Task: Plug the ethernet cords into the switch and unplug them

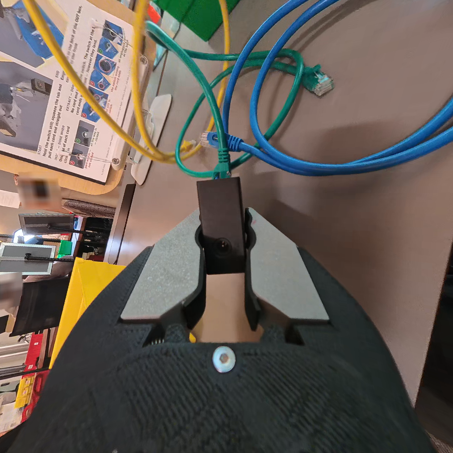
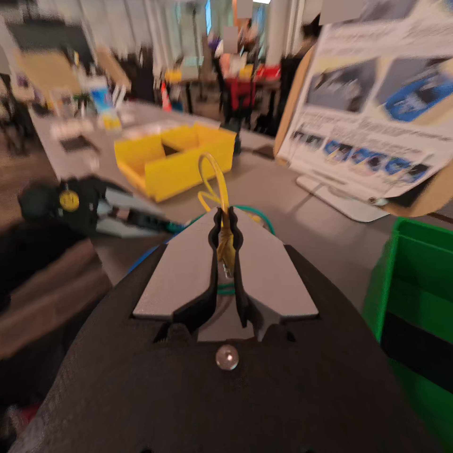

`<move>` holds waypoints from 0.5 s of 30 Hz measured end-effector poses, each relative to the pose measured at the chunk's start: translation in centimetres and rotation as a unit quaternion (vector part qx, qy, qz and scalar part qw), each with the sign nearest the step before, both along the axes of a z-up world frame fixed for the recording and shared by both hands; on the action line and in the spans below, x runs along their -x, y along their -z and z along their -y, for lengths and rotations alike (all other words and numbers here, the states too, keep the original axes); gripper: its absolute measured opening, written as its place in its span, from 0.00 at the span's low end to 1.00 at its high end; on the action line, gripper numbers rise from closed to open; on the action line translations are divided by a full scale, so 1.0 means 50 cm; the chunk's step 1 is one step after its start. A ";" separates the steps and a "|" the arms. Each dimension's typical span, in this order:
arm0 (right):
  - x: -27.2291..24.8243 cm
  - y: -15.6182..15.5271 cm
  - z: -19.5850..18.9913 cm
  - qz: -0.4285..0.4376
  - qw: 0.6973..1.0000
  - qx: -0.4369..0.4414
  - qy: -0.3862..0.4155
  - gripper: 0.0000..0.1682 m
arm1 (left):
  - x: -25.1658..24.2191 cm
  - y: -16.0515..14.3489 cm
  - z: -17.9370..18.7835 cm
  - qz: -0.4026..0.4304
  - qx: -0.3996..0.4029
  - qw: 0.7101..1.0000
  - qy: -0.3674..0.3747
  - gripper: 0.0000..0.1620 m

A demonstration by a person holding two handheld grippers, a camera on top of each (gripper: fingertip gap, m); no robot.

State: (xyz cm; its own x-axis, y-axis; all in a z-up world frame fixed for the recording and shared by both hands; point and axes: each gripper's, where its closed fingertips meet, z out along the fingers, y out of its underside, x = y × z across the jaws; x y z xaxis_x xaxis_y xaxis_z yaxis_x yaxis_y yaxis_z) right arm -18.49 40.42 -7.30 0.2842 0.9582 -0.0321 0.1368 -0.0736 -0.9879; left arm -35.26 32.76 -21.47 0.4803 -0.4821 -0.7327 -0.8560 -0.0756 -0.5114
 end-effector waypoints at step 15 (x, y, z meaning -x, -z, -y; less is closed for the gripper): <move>-0.196 -0.084 -0.141 -0.109 0.964 -0.037 0.238 0.02 | 0.000 0.007 -0.006 -0.039 -0.013 0.999 -0.001 0.17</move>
State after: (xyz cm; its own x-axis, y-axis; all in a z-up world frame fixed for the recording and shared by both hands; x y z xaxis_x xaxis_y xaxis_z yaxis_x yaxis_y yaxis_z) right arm -8.67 47.45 -3.12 0.6869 0.7226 -0.0775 -0.1071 -0.0048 -0.9942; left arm -35.25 33.05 -21.80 0.4226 -0.4623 -0.7796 -0.8929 -0.0649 -0.4455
